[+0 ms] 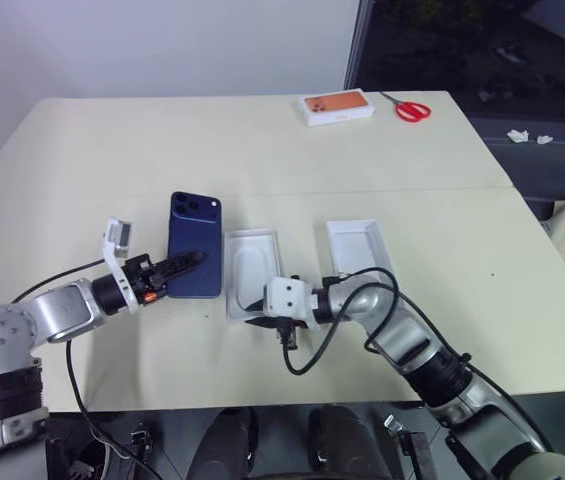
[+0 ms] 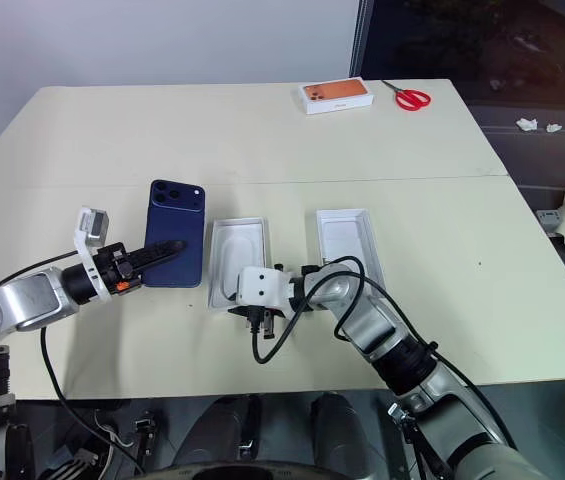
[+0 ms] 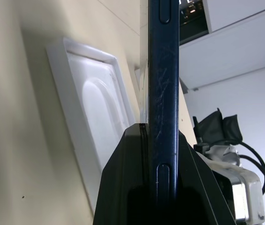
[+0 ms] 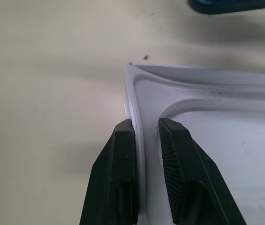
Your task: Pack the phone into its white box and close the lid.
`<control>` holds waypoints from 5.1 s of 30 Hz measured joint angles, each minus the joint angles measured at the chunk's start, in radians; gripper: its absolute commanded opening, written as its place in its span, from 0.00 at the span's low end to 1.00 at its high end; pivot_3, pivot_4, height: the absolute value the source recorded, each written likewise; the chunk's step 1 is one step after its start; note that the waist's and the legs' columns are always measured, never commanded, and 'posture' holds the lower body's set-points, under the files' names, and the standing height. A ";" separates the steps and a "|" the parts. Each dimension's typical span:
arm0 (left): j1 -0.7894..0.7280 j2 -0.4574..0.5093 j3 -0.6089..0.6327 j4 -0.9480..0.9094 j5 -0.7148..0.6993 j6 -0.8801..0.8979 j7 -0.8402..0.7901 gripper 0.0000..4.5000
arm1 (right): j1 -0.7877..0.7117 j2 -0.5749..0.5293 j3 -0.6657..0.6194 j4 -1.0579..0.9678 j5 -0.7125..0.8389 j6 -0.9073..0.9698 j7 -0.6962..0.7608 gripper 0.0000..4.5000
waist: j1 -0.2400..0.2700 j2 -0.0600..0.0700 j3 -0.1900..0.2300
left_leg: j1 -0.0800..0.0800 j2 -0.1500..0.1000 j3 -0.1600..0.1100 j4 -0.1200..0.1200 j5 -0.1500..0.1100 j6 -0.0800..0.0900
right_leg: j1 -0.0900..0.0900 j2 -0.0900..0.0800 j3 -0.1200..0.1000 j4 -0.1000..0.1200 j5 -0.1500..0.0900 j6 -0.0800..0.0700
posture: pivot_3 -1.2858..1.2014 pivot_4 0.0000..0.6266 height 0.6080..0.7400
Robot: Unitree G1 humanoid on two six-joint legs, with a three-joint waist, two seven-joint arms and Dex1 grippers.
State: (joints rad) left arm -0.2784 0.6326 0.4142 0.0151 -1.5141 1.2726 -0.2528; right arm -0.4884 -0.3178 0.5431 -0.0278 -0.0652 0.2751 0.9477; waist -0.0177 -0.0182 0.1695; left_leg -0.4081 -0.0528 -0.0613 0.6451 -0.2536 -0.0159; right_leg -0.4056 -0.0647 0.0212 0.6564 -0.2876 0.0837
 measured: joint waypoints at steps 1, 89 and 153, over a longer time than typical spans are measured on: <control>0.000 0.000 0.000 0.000 0.000 0.000 0.000 0.00 | -0.005 0.013 0.002 0.007 -0.006 0.006 -0.011 0.14 | 0.000 0.000 0.000 | 0.000 0.000 0.000 0.000 0.000 0.000 | 0.000 0.000 0.000 0.000 0.000 0.000 | 0.52 0.24 1.00; -0.056 -0.088 -0.108 -0.026 0.083 -0.001 0.078 0.98 | -0.146 -0.143 -0.251 0.043 0.147 0.243 -0.030 0.00 | 0.003 0.001 0.000 | -0.001 0.000 0.000 0.000 0.000 0.000 | 0.000 0.000 0.001 0.001 0.000 0.000 | 0.52 0.24 1.00; -0.334 -0.420 -0.588 0.240 1.064 -0.456 -0.433 0.01 | 0.107 -0.365 -0.357 0.015 0.030 0.083 -0.101 0.00 | 0.058 0.003 -0.001 | 0.002 -0.004 -0.002 0.005 -0.003 0.005 | 0.014 -0.003 -0.005 -0.008 0.000 0.001 | 0.52 0.24 1.00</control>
State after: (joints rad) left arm -0.6128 0.2123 -0.1737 0.2547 -0.4497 0.8163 -0.6860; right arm -0.3813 -0.6826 0.1864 -0.0132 -0.0353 0.3578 0.8467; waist 0.0403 -0.0153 0.1689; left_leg -0.4066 -0.0571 -0.0631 0.6503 -0.2562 -0.0108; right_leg -0.3919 -0.0678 0.0161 0.6483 -0.2872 0.0850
